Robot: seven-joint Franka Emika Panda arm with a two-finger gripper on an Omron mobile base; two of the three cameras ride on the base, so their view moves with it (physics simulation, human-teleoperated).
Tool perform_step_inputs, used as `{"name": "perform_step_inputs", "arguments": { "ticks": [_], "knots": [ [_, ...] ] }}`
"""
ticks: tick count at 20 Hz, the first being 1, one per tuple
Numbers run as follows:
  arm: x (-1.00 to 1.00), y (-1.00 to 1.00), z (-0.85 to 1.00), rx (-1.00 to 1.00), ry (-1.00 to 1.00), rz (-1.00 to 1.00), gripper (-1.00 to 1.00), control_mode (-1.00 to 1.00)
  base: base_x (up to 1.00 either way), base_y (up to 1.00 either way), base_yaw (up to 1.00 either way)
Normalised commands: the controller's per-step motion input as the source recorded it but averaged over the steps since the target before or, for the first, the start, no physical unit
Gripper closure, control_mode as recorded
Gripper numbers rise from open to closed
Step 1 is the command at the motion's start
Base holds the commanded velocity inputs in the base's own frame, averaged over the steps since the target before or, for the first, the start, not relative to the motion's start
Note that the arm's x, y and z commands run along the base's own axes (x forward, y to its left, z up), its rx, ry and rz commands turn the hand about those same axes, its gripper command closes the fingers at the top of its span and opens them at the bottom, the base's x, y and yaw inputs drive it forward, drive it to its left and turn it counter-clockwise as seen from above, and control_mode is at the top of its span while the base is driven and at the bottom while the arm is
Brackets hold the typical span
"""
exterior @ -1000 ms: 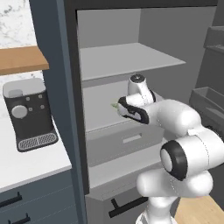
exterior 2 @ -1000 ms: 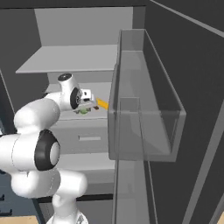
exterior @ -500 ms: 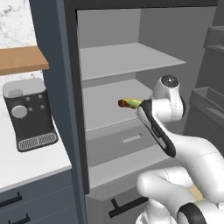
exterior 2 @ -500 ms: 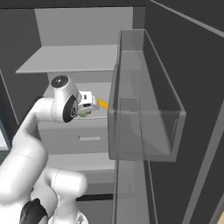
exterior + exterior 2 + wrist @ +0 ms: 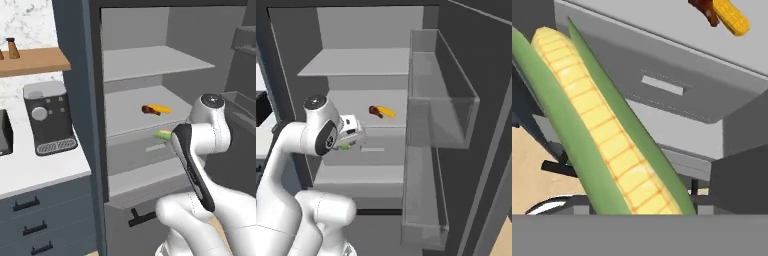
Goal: Place one corn and one chicken drumstick in each tupperware on the nearby counter, to pack two identical lunches.
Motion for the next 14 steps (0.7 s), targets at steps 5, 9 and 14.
{"name": "perform_step_inputs", "arguments": {
  "ticks": [5,9,14],
  "knots": [
    [0.00,0.00,0.00,0.00,0.00,0.00,1.00,1.00,-1.00,0.53,0.31],
    [0.00,0.00,0.00,0.00,0.00,0.00,1.00,1.00,-0.89,1.00,0.34],
    [0.00,0.00,0.00,0.00,0.00,0.00,1.00,1.00,0.06,1.00,0.24]
  ]
}}
